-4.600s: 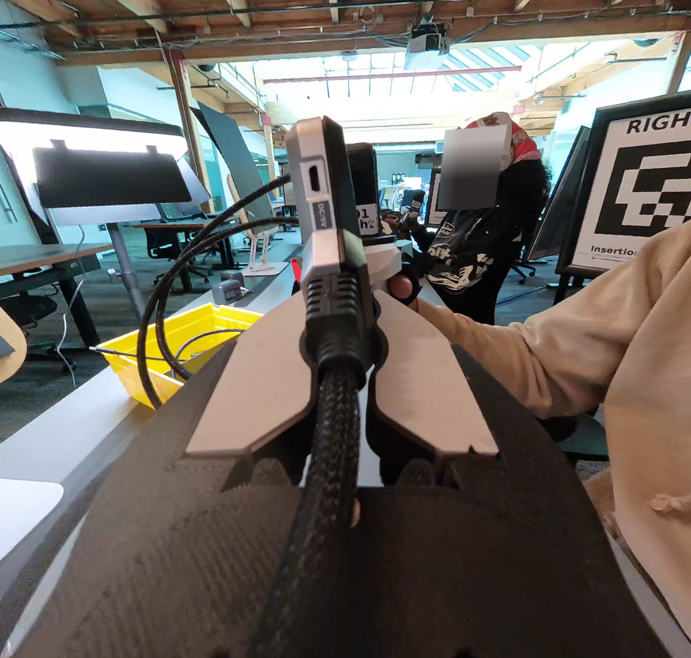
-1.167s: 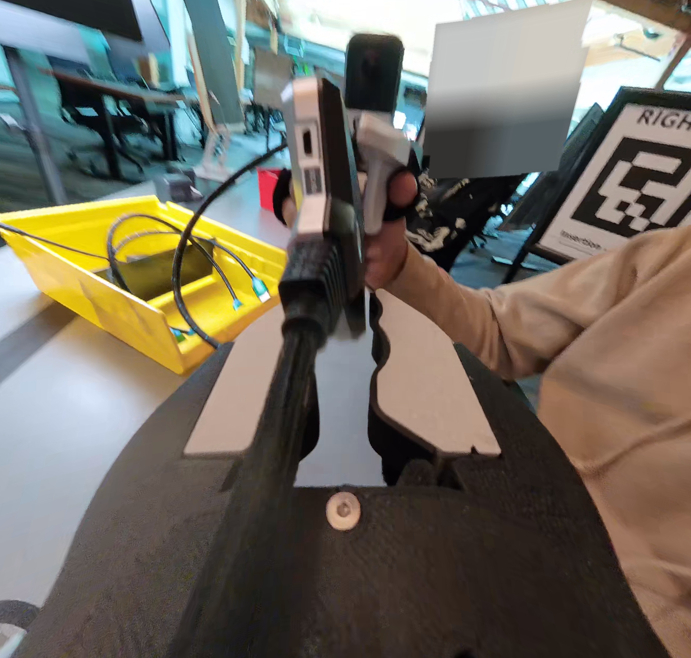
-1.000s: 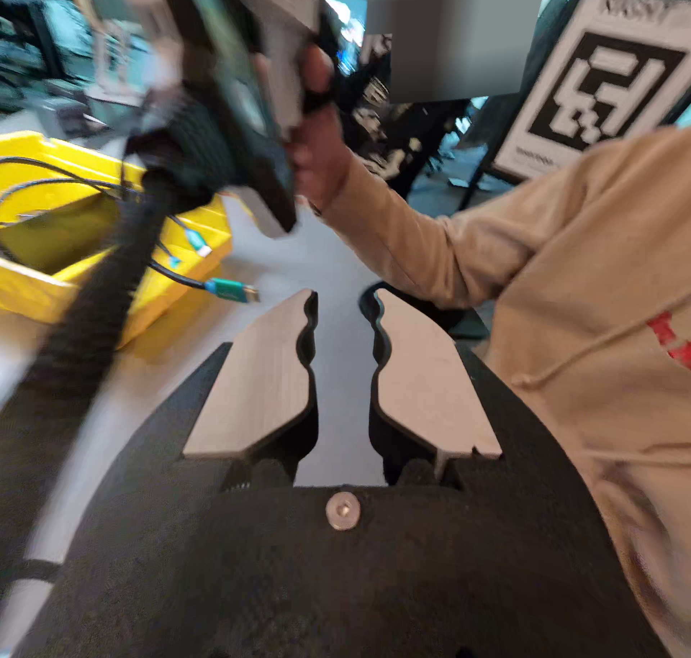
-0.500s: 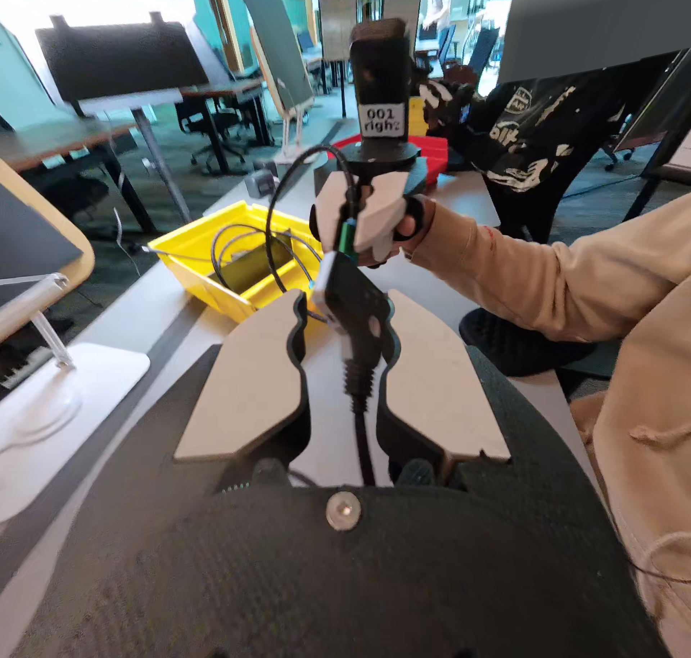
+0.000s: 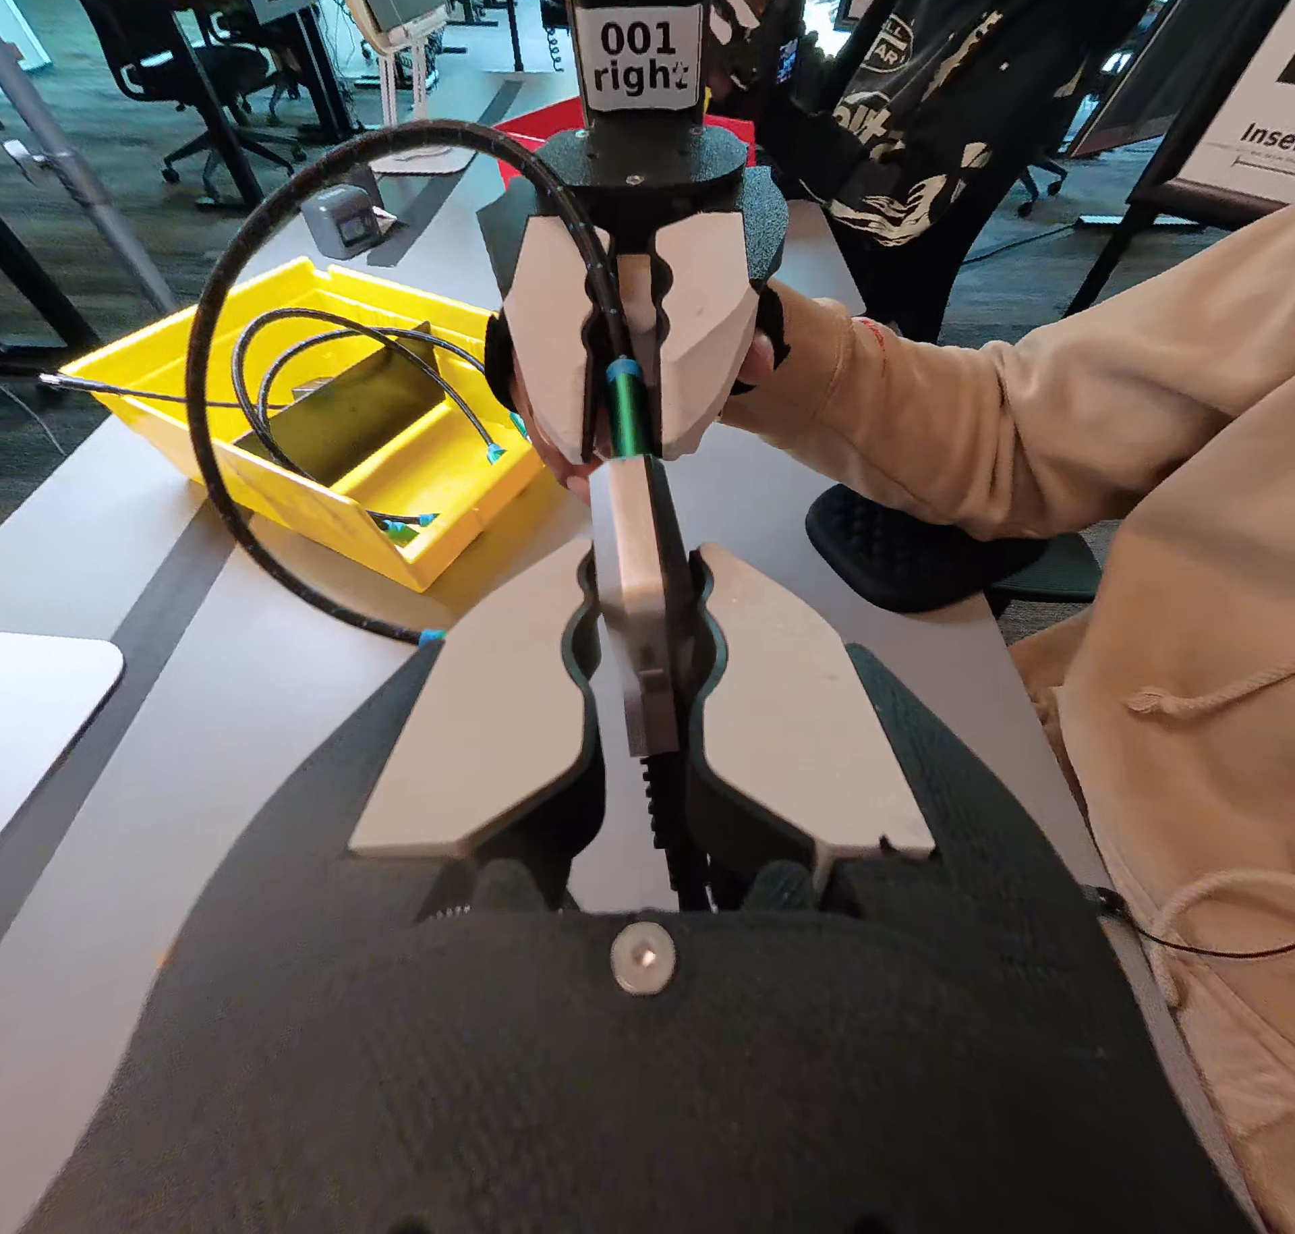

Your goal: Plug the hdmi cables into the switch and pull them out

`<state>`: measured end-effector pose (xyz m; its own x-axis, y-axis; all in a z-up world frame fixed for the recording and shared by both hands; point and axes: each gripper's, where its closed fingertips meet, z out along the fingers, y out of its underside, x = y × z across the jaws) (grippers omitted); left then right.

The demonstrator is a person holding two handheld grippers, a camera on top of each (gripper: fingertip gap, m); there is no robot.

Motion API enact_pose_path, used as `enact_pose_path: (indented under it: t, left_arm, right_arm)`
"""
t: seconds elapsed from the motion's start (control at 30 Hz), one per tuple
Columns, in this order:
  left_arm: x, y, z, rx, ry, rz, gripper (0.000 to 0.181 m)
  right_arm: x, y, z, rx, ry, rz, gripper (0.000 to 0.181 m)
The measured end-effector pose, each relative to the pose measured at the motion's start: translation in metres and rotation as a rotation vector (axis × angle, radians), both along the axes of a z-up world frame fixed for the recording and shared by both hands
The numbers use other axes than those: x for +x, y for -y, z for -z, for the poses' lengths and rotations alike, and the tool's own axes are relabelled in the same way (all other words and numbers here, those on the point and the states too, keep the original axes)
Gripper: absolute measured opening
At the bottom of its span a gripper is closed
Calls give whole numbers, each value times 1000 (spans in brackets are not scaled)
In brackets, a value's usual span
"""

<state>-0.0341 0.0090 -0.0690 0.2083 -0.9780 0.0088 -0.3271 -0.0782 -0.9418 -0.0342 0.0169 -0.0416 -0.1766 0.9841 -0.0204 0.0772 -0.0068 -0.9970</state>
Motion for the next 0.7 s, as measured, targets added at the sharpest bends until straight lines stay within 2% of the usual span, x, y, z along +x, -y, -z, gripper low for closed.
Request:
enact_pose_path:
  t: [0.17,0.33,0.7]
  left_arm:
    - [4,2,-4,20,31,14,23]
    - [12,10,-15,35,70,40,23]
    - [31,15,-19,57,44,16,23]
  right_arm:
    - [4,5,-3,0,-8,-38,11]
    - [13,14,-12,91,-29,-71,11]
    - [36,18,-16,146,-56,-149,12]
